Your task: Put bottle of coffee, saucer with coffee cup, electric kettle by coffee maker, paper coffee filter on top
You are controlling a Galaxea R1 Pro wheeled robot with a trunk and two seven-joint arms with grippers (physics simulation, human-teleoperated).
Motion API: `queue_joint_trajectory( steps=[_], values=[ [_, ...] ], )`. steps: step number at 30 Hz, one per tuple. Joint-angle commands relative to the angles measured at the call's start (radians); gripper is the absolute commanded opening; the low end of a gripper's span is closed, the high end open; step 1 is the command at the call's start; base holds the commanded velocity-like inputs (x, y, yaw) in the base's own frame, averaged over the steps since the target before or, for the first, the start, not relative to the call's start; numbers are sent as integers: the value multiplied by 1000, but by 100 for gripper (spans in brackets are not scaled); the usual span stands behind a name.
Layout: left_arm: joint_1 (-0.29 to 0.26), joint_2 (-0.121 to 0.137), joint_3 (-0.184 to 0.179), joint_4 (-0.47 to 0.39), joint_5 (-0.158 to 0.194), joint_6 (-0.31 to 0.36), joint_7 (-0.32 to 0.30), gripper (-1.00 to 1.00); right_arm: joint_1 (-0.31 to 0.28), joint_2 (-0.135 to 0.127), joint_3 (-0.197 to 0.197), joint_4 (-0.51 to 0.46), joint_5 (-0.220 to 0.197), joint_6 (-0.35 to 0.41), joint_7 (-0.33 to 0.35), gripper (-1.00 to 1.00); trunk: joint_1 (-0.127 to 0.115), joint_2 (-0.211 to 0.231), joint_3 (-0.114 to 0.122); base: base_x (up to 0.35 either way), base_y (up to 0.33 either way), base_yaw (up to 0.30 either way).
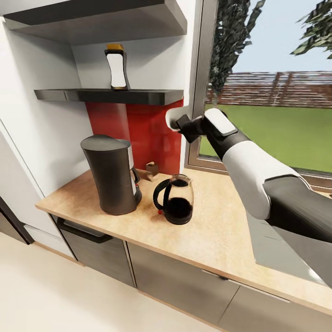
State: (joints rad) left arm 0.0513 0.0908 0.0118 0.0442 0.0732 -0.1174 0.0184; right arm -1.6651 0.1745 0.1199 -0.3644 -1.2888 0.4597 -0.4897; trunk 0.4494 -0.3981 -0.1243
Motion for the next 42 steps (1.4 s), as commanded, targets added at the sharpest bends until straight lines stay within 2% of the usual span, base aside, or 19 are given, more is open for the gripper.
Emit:
queue_joint_trajectory(
  steps=[1,8,14,19,42],
  values=[
    [-1,0,0,2,8,-5,0,100,-1,0,3,3,-4,0,7,-100,1,-2,-2,0,0,0],
    [-1,0,2,2,8,-5,0,100,-1,0,3,28,-6,0,20,-100,1,-2,-2,0,0,0],
    [-1,0,2,2,8,-5,0,100,0,0,1,92,-6,0,20,-100,1,-2,-2,0,0,0],
    [-1,-1,3,2,8,-5,0,100,1,0,2,96,-6,0,20,-100,1,-2,-3,0,0,39],
    [-2,-2,5,-1,25,-5,0,100,1,0,2,94,-6,1,20,-100,1,-2,-22,0,0,219]
  ],
)
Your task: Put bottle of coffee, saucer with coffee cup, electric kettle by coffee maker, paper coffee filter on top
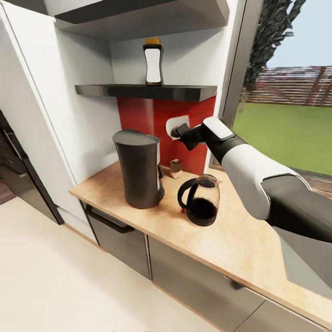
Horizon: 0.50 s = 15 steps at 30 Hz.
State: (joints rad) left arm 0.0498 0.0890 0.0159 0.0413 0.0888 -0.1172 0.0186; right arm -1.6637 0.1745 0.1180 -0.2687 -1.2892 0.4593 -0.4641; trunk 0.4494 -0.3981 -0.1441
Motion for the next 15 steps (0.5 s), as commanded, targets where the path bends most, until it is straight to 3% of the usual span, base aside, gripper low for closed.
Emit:
queue_joint_trajectory(
  steps=[1,9,15],
  values=[
    [-1,0,0,2,9,-6,-1,100,-1,0,3,-1,-6,1,-5,-100,1,-2,-2,0,0,252],
    [-1,0,0,1,9,-6,-1,100,-1,0,3,0,-6,2,-5,-100,1,-2,-7,0,0,252],
    [-1,0,0,0,9,-6,-2,100,0,0,2,0,-6,1,-5,-100,1,-2,-8,0,0,66]
  ],
)
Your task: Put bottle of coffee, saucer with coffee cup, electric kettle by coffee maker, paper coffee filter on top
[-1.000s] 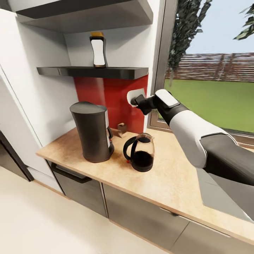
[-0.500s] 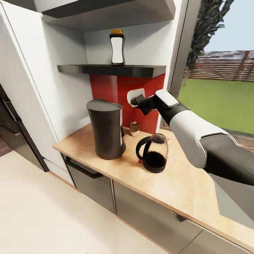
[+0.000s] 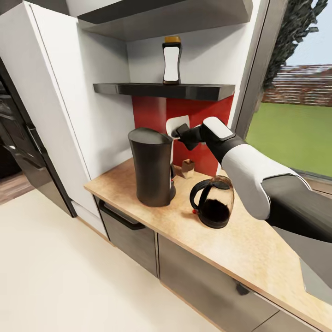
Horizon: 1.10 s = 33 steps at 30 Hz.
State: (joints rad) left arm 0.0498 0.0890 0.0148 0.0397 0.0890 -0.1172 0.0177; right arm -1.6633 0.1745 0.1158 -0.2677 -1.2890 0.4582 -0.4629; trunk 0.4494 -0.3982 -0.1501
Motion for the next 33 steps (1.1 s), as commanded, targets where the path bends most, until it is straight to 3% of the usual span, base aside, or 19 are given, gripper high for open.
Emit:
queue_joint_trajectory(
  steps=[1,7,15,24,26,27,30,33],
  values=[
    [-1,0,1,2,9,-5,-1,100,0,0,3,-1,-6,2,-5,-100,1,-2,-2,0,0,11],
    [-1,0,1,2,9,-5,-1,100,0,0,4,-1,-6,3,-6,-100,1,-2,-2,28,0,2],
    [-1,0,1,2,9,-5,-1,100,1,0,3,-1,-6,4,-6,-100,1,-2,-2,243,0,0],
    [-1,0,1,2,9,-5,-1,100,2,0,2,22,-5,4,-21,-100,1,-2,-2,18,0,0],
    [-1,0,1,2,9,-5,-1,100,2,0,2,30,-6,4,-53,-100,1,-2,-2,0,0,0],
    [-1,0,1,2,9,-5,-1,100,2,0,0,29,-7,4,-113,-100,1,-2,-2,0,0,0],
    [-1,0,1,2,9,-5,-1,100,2,0,-2,23,-8,2,-200,-100,1,-2,-2,0,0,0],
    [-1,0,1,2,9,-5,-1,100,2,0,-2,22,-9,2,-212,-100,1,-2,-2,0,0,0]
  ],
)
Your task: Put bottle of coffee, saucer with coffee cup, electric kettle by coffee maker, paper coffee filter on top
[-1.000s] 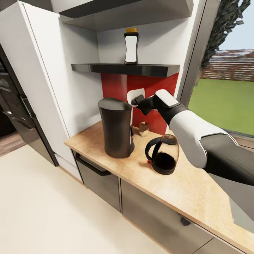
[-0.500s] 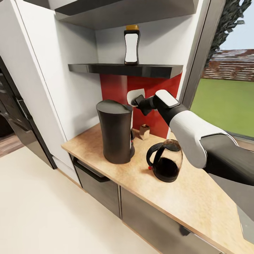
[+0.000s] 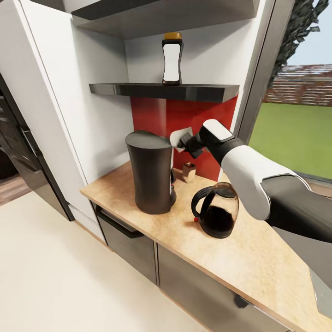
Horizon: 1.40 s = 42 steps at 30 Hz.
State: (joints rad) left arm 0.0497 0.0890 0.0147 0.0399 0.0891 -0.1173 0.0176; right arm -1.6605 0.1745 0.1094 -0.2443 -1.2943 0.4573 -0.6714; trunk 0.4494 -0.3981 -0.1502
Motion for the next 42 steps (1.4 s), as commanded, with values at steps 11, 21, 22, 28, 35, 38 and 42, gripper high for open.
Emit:
queue_joint_trajectory(
  steps=[11,21,22,28,35,38,42],
  values=[
    [-1,0,1,2,9,-5,-1,100,-1,0,4,-1,-3,3,-7,-100,1,-2,-2,0,0,0],
    [-1,0,1,2,9,-5,-1,100,-1,0,4,-1,-3,3,-7,-100,1,-2,1,0,0,-53],
    [-1,0,1,2,9,-5,-1,100,-1,0,4,-1,-3,3,-7,-100,1,-2,2,0,0,-201],
    [-1,0,1,2,9,-5,-1,100,-1,0,4,-1,-3,3,-7,-100,1,-2,9,0,0,-217],
    [-1,0,1,2,9,-5,-2,100,-1,0,4,-1,-3,3,-7,-100,1,-2,17,0,8,-222],
    [-1,0,1,2,9,-5,-2,100,-1,0,4,-1,-3,3,-7,-100,1,-2,20,0,178,-222],
    [-1,0,1,2,9,-5,-2,100,-1,0,4,0,-3,3,-7,-100,1,-2,25,0,261,-199]
  ],
)
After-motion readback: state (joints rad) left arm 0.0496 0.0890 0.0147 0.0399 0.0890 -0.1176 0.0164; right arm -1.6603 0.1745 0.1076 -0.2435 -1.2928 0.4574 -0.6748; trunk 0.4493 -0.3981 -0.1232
